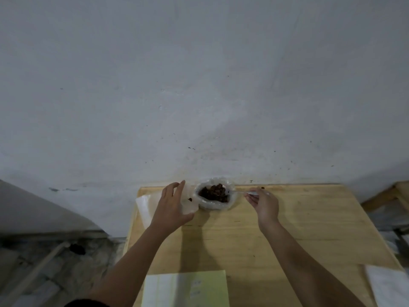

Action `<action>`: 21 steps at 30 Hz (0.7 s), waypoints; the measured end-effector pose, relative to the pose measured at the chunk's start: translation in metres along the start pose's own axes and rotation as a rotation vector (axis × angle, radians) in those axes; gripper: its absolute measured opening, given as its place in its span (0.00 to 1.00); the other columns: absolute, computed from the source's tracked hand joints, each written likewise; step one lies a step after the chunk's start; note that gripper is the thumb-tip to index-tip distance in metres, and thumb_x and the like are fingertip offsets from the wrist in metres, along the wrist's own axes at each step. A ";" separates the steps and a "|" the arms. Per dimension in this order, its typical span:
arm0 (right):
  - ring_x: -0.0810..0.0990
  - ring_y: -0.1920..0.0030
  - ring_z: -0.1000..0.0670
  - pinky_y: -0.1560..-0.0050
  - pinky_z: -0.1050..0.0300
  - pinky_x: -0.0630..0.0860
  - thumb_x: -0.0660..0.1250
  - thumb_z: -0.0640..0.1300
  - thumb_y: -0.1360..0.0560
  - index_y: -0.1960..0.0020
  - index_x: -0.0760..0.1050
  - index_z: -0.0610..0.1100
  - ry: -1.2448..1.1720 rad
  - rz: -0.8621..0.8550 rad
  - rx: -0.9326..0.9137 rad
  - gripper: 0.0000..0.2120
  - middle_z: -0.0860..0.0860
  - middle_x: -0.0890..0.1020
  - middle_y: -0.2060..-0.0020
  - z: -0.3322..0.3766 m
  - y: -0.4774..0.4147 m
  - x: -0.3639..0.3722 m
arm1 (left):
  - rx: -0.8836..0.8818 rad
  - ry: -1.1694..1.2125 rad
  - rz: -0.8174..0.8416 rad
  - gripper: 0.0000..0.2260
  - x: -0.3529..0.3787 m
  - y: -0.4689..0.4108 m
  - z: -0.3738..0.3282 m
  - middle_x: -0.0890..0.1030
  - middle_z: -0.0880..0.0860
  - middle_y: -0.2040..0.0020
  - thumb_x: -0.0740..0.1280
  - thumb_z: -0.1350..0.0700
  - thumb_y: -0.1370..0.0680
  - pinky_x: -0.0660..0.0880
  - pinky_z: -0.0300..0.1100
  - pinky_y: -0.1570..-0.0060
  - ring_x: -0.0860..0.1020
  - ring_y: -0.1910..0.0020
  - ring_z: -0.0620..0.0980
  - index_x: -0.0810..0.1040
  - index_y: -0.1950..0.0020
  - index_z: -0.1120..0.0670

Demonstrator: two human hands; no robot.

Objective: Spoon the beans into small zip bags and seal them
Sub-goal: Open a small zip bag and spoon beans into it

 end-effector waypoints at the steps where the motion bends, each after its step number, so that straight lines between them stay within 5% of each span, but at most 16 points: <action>1: 0.81 0.66 0.47 0.70 0.65 0.78 0.60 0.36 0.22 0.63 0.76 0.36 -0.005 0.016 -0.025 0.13 0.40 0.78 0.64 0.007 0.002 0.000 | 0.013 0.000 -0.004 0.43 0.001 -0.003 -0.005 0.62 0.55 0.29 0.75 0.50 0.33 0.60 0.43 0.32 0.58 0.29 0.53 0.56 0.25 0.56; 9: 0.83 0.67 0.52 0.64 0.64 0.79 0.59 0.36 0.21 0.58 0.78 0.37 0.132 0.309 -0.278 0.11 0.42 0.81 0.63 0.046 0.037 0.019 | 0.082 0.043 0.014 0.43 0.022 -0.017 -0.046 0.62 0.55 0.30 0.75 0.51 0.34 0.58 0.39 0.34 0.58 0.31 0.52 0.57 0.25 0.56; 16: 0.82 0.68 0.56 0.63 0.65 0.79 0.59 0.35 0.21 0.60 0.78 0.41 0.141 0.155 -0.415 0.12 0.45 0.81 0.65 0.064 0.033 -0.006 | 0.088 0.092 -0.013 0.41 0.020 -0.011 -0.042 0.64 0.57 0.31 0.76 0.52 0.34 0.61 0.41 0.36 0.60 0.32 0.53 0.59 0.26 0.56; 21: 0.82 0.61 0.49 0.55 0.60 0.80 0.61 0.35 0.22 0.59 0.78 0.43 0.214 0.166 -0.294 0.11 0.42 0.81 0.61 0.035 0.019 -0.004 | 0.028 0.133 -0.043 0.43 0.003 -0.001 -0.024 0.63 0.55 0.31 0.70 0.43 0.37 0.59 0.39 0.37 0.60 0.32 0.52 0.59 0.26 0.55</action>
Point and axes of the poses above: each hand's wrist, its own y-axis away from the middle knuckle, its own x-axis out of the palm, z = x × y, the point moved 8 cm from there along -y, towards the middle knuckle
